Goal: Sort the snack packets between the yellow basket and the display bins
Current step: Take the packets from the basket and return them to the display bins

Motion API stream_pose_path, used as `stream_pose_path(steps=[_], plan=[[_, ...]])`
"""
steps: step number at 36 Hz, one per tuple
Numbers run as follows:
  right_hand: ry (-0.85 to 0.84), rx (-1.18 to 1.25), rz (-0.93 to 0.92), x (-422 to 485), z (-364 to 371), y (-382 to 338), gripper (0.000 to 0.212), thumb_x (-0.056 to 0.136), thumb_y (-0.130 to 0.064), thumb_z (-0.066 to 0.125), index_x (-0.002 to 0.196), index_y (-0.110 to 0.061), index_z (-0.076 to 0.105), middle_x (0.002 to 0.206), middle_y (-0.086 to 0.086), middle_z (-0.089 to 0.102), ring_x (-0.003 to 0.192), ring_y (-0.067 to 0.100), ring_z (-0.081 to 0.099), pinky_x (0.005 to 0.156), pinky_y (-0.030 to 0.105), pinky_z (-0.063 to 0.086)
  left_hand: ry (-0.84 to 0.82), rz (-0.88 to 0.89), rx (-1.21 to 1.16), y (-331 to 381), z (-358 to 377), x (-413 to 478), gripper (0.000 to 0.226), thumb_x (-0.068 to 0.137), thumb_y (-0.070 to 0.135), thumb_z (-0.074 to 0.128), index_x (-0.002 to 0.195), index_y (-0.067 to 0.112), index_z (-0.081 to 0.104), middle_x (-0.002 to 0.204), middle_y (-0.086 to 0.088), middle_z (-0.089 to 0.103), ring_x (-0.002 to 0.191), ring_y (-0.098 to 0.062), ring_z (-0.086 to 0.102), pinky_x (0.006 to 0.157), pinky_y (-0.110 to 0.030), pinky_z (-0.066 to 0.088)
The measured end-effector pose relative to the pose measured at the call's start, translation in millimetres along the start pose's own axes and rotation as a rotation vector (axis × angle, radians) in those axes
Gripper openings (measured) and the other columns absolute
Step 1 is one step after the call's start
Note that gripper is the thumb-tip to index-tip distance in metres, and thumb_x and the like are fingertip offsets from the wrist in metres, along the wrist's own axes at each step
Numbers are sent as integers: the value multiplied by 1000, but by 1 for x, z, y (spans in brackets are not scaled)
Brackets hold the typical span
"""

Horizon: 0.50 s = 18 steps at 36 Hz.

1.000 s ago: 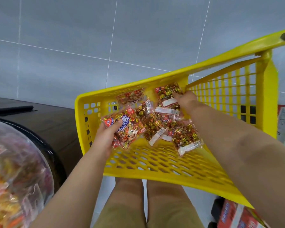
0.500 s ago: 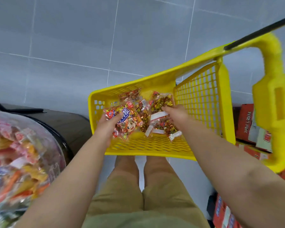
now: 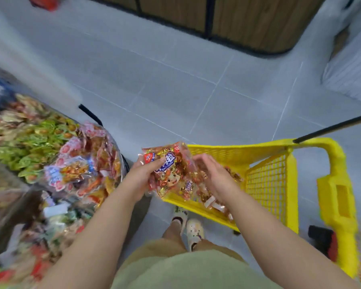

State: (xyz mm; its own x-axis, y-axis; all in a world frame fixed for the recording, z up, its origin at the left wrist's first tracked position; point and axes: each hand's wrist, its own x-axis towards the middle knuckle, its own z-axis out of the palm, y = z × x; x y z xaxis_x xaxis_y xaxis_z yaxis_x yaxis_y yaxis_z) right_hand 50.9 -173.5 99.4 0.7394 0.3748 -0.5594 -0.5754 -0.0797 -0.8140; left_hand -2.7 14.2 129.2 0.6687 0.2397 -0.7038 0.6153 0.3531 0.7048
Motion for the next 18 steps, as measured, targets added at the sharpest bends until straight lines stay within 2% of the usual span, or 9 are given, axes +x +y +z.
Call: stream_pose_path(steps=[2, 3, 5, 7, 10, 11, 13, 15, 18], plan=[[-66, -100, -31, 2, 10, -7, 11, 93, -36, 54, 102, -35, 58, 118, -11, 60, 109, 15, 53, 82, 25, 42, 7, 11, -33, 2, -11, -21, 27, 85, 19, 67, 110, 19, 57, 75, 4, 75, 63, -14, 71, 51, -27, 54], [-126, -124, -32, 3, 15, -9, 20, 91, -36, 56, 111, -37, 53, 126, -11, 54, 116, 13, 50, 89, 25, 41, 20, 20, -44, 2, -17, -32, 34, 83, 21, 67, 115, 16, 57, 79, 3, 75, 67, -14, 72, 52, -27, 55], [-262, -199, -7, 3, 26, -15, 59, 80, -47, 61, 133, -39, 37, 129, -11, 45, 120, 9, 46, 95, 29, 36, 65, 40, -71, 1, -29, -51, 52, 77, 24, 71, 125, 17, 53, 97, 4, 74, 86, -14, 71, 71, -35, 59], [-369, -307, 27, 1, 40, -19, 80, 70, -55, 63, 141, -40, 28, 116, -17, 49, 105, -2, 53, 90, 27, 39, 123, 66, -90, -4, -43, -69, 56, 69, 30, 74, 121, 26, 52, 106, 11, 71, 102, -10, 66, 88, -39, 55], [-401, -471, -15, 0, 64, -18, 56, 82, -41, 66, 131, -28, 43, 97, -12, 60, 80, -10, 62, 69, 9, 47, 188, 82, -136, -14, -63, -92, 59, 70, 32, 74, 124, 23, 52, 108, 4, 72, 103, -17, 67, 88, -39, 54], [-394, -512, -27, 0, 74, -17, 51, 83, -39, 67, 128, -23, 48, 96, -1, 64, 82, 0, 65, 73, 17, 51, 216, 88, -149, -17, -70, -99, 53, 75, 30, 73, 123, 20, 53, 105, 3, 73, 98, -16, 69, 81, -35, 56], [-397, -537, -22, -3, 93, -15, 45, 81, -36, 70, 119, -18, 56, 97, 14, 67, 85, 18, 65, 85, 35, 51, 286, 96, -206, -27, -84, -110, 48, 81, 27, 71, 125, 14, 54, 111, -4, 71, 100, -22, 68, 86, -39, 55], [-407, -511, -9, -6, 111, -12, 30, 80, -33, 73, 103, -18, 63, 96, 12, 71, 81, 16, 66, 82, 34, 54, 359, 105, -266, -36, -98, -121, 49, 82, 26, 71, 126, 14, 53, 115, -7, 70, 103, -25, 67, 87, -42, 54], [-467, -419, 53, -10, 142, -3, 16, 81, -25, 72, 88, -12, 66, 84, 5, 73, 67, 11, 69, 59, 22, 54, 444, 115, -354, -49, -121, -142, 38, 85, 25, 69, 119, 14, 56, 95, 0, 76, 84, -17, 73, 58, -27, 56]])
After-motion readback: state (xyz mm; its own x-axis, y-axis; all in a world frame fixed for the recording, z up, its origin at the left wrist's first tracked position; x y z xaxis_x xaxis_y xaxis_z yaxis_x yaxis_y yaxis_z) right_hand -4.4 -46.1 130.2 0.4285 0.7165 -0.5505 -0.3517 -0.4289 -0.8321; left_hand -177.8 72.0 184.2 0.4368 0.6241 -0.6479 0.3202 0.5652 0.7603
